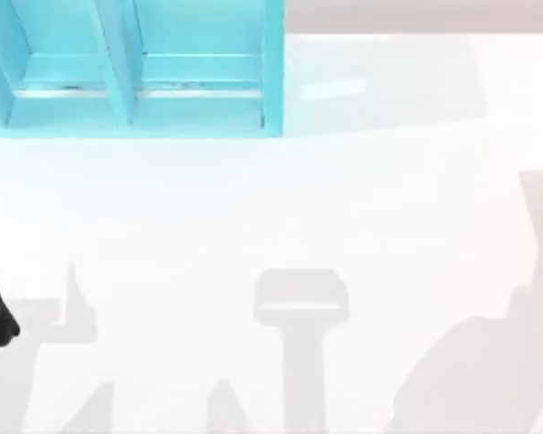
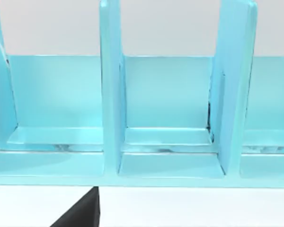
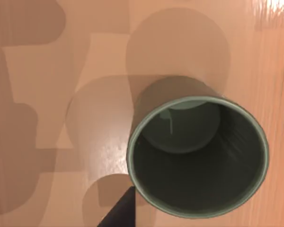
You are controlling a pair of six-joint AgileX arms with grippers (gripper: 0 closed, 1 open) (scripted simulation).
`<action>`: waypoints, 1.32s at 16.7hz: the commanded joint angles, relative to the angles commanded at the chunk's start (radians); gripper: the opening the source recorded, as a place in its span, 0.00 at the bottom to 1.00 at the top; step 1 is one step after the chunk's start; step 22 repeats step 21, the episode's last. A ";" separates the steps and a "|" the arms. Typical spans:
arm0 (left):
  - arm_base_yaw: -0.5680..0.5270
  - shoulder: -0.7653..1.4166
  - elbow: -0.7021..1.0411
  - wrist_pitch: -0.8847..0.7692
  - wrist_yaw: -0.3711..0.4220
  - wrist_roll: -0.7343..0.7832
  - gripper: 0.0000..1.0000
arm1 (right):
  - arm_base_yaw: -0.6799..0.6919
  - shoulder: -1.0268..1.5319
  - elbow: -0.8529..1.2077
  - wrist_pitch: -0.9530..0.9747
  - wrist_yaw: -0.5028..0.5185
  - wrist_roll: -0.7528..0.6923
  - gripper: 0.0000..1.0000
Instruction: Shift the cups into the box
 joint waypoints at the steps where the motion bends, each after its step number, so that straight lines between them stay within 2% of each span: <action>1: 0.000 0.000 0.000 0.000 0.000 0.000 1.00 | 0.000 0.000 0.000 0.000 0.000 0.000 1.00; 10: 0.000 0.000 0.000 0.000 0.000 0.000 1.00 | -0.004 0.003 0.016 -0.016 0.001 0.000 1.00; 18: 0.000 0.000 0.000 0.000 0.000 0.000 1.00 | -0.008 0.013 0.371 -0.355 -0.008 -0.004 1.00; 22: 0.000 0.000 0.000 0.000 0.000 0.000 1.00 | -0.007 0.015 0.417 -0.402 0.000 -0.004 1.00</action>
